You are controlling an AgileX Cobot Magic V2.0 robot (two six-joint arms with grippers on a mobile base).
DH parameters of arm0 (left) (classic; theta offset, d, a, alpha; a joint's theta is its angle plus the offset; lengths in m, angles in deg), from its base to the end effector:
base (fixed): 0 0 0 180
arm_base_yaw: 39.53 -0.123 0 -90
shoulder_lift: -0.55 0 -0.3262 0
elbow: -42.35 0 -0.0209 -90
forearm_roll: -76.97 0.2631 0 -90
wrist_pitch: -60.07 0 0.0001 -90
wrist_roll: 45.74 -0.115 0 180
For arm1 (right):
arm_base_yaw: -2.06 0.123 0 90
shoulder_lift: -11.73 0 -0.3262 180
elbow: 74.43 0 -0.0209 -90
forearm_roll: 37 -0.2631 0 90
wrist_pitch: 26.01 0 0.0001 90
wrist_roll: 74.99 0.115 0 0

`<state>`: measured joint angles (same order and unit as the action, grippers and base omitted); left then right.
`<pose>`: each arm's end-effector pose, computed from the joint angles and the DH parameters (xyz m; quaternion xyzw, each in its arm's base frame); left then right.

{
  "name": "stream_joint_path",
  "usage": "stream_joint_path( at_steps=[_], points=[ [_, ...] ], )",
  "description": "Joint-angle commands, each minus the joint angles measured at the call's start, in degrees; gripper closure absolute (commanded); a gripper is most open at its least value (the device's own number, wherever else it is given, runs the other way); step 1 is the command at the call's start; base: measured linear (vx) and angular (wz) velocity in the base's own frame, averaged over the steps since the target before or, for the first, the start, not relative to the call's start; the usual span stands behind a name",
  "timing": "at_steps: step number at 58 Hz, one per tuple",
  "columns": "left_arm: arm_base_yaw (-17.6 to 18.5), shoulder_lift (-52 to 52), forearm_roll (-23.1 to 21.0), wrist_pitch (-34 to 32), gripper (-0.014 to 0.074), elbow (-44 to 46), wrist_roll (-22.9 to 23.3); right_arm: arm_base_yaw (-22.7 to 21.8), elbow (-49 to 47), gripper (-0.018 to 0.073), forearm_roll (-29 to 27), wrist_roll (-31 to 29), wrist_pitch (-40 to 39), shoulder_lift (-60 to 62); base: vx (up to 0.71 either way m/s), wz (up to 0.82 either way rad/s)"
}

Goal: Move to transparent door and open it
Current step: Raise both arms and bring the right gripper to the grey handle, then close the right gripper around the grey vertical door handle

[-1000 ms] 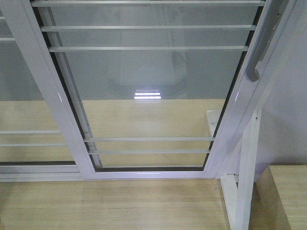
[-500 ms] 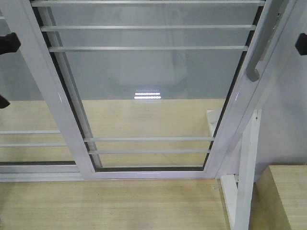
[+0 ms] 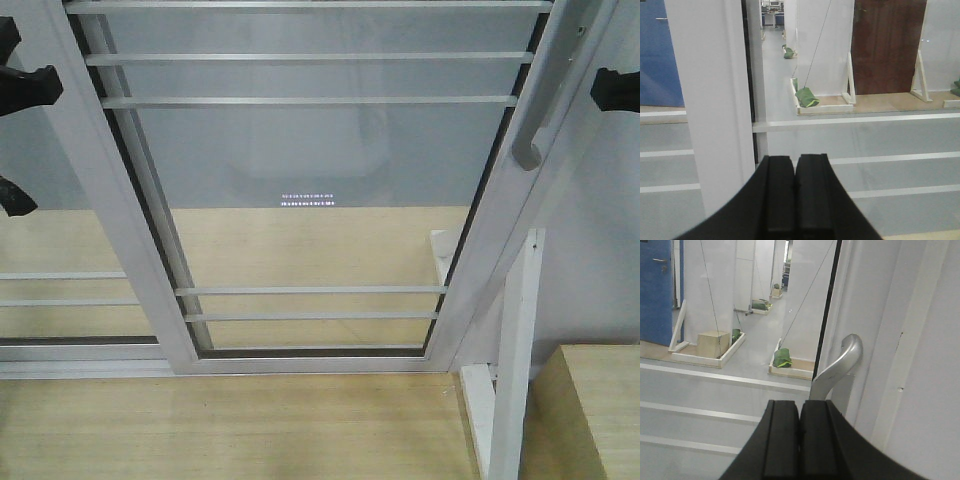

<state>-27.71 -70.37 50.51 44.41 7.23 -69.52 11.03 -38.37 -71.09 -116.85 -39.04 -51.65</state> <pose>0.2633 -0.0410 0.3747 0.0208 0.7187 -0.0394 0.6939 0.2303 0.0217 0.3948 -0.0608 0.6958 -0.0410 0.7145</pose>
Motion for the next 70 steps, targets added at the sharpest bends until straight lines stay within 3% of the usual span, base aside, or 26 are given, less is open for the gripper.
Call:
stream_joint_path(
  at_steps=[1, 13, 19, 27, 37, 47, 58, 70],
  points=[
    [0.13, 0.96, 0.34, -3.7, 0.0421, 2.2, 0.14, -0.25, -2.16, 0.0345, 0.59, -0.51, -3.06, 0.72, 0.0, 0.0],
    [0.13, 0.96, 0.34, -4.1, 0.016, 2.2, 0.14, -0.25, -2.16, 0.0062, 0.59, -0.51, -3.4, 0.72, 0.0, 0.0],
    [0.13, 0.96, 0.34, -4.5, 0.0055, 2.2, 0.14, -0.25, -2.16, -0.0015, 0.53, -0.51, -3.89, 0.72, 0.0, 0.0],
    [0.13, 0.96, -0.14, -3.68, 0.0005, 2.2, 0.2, -0.25, -2.16, -0.0012, -0.08, -0.51, -7.81, -0.97, 0.0, 0.0],
    [0.13, 0.96, -0.14, -0.82, 0.0006, 2.2, 0.2, -0.29, -2.16, 0.0033, -3.75, -0.51, -14.81, -7.07, 0.0, 0.0],
    [0.13, 0.96, -0.08, 0.23, 0.0006, 2.05, 0.2, -0.29, -2.16, 0.0078, -3.77, -0.51, -17.88, -16.58, 0.0, 0.0],
    [0.13, 0.96, -0.08, 0.23, 0.0006, 2.07, 0.14, -0.91, -2.35, 0.0092, -3.55, 0.5, -26.99, -25.72, 0.0, 0.0],
    [0.13, 0.96, -0.08, 0.23, 0.0006, 2.07, 0.14, -5.83, -7.56, 0.0092, -2.25, 7.25, -21.97, -32.34, 0.0, 0.0]
  ],
)
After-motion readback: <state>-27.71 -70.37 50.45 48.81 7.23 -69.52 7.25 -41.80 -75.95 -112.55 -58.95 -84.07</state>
